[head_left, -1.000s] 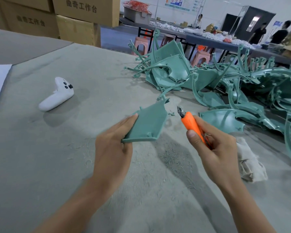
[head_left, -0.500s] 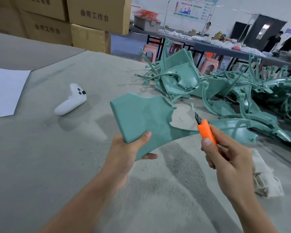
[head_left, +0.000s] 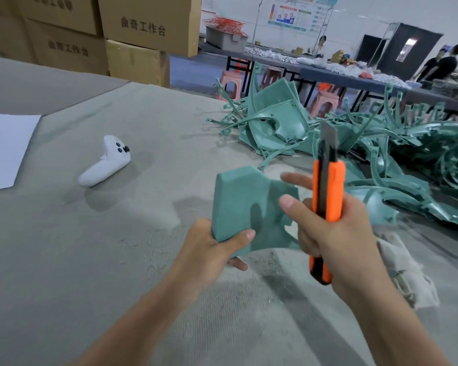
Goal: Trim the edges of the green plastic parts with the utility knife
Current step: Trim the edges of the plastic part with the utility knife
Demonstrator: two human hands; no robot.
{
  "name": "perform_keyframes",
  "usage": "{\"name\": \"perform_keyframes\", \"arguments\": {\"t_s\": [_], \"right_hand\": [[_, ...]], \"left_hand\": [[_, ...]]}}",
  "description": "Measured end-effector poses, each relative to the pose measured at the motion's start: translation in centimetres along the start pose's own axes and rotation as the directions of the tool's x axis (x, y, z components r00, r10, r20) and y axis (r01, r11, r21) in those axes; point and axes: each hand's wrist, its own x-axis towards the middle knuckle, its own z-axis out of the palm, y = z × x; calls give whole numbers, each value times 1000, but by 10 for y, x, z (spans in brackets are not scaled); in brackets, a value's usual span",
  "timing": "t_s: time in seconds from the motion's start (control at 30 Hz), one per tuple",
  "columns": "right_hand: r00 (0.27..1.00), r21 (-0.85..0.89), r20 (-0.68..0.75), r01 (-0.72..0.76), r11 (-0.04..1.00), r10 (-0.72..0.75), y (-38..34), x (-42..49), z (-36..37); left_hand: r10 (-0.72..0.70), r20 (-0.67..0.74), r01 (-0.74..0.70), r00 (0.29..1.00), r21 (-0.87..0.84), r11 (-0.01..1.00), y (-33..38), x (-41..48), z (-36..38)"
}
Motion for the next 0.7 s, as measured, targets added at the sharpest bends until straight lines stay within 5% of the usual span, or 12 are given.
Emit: {"name": "perform_keyframes", "arguments": {"t_s": [0.2, 0.7], "right_hand": [[986, 88, 152, -84, 993, 70, -29, 28, 23], [988, 103, 28, -153, 983, 151, -22, 35, 14]], "left_hand": [[-2, 30, -3, 1000, 147, 989, 1, -3, -1], [16, 49, -21, 999, 92, 995, -1, -3, -1]]}}
